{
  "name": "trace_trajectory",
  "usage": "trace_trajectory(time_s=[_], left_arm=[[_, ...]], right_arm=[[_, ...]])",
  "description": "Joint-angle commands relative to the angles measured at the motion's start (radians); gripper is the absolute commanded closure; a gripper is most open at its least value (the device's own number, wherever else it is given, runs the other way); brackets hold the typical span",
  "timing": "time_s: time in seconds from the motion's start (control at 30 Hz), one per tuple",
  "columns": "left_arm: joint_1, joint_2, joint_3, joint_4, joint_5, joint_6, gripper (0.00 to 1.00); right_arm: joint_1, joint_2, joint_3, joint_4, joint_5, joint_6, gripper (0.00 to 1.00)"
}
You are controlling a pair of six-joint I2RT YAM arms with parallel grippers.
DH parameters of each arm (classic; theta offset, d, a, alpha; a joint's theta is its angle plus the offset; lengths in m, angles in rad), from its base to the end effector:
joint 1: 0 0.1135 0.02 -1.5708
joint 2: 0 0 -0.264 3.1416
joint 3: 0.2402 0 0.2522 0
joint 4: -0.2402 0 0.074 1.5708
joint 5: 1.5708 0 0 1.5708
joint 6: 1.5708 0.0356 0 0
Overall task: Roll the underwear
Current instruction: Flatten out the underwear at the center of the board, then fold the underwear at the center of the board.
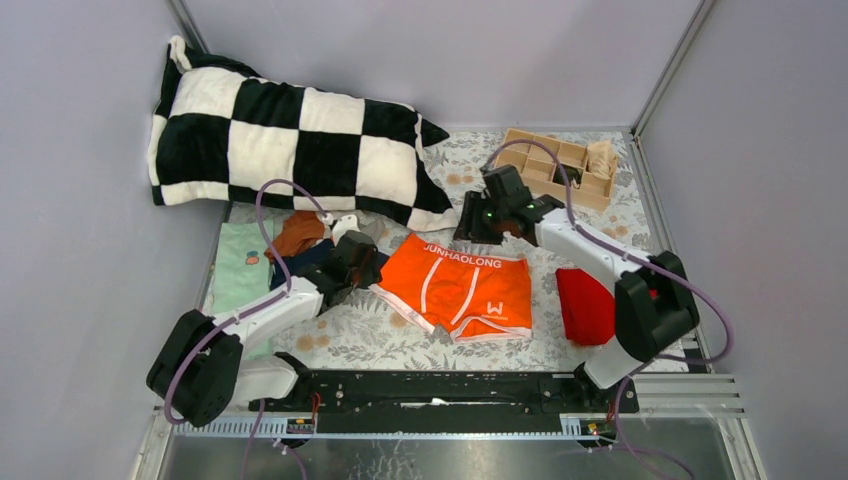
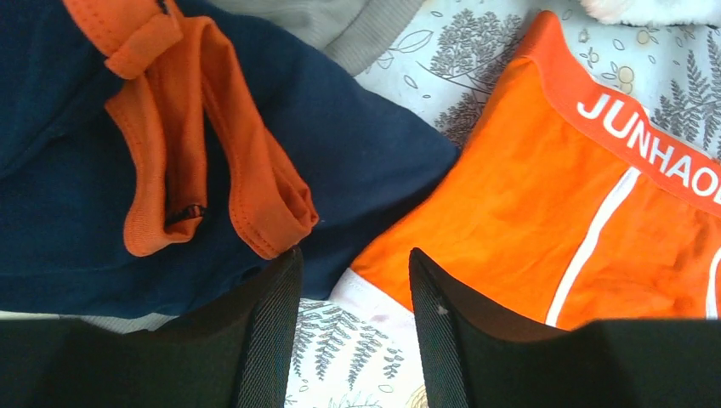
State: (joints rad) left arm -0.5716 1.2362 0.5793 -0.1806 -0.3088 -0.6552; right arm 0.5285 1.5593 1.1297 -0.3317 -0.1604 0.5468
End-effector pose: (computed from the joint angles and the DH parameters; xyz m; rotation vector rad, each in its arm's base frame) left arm 0.2045 -0.1187 0.1806 -0.2399 2.3561 -0.2217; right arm 0.2939 0.1782 0.2547 -0.0615 2.4335 0.7017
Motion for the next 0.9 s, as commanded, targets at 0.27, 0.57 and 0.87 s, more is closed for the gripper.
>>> trace_trajectory(time_s=[0.27, 0.57, 0.87], left_arm=[[0.076, 0.017, -0.025, 0.107, 0.091, 0.009, 0.47], [0.076, 0.066, -0.022, 0.115, 0.147, -0.008, 0.51], [0.076, 0.041, -0.055, 0.122, 0.183, -0.023, 0.51]], right_arm=[[0.168, 0.388, 0.361, 0.040, 0.042, 0.200, 0.50], [0.188, 0.632, 0.659, -0.120, 0.122, 0.222, 0.48], [0.193, 0.764, 0.804, -0.223, 0.166, 0.215, 0.50]])
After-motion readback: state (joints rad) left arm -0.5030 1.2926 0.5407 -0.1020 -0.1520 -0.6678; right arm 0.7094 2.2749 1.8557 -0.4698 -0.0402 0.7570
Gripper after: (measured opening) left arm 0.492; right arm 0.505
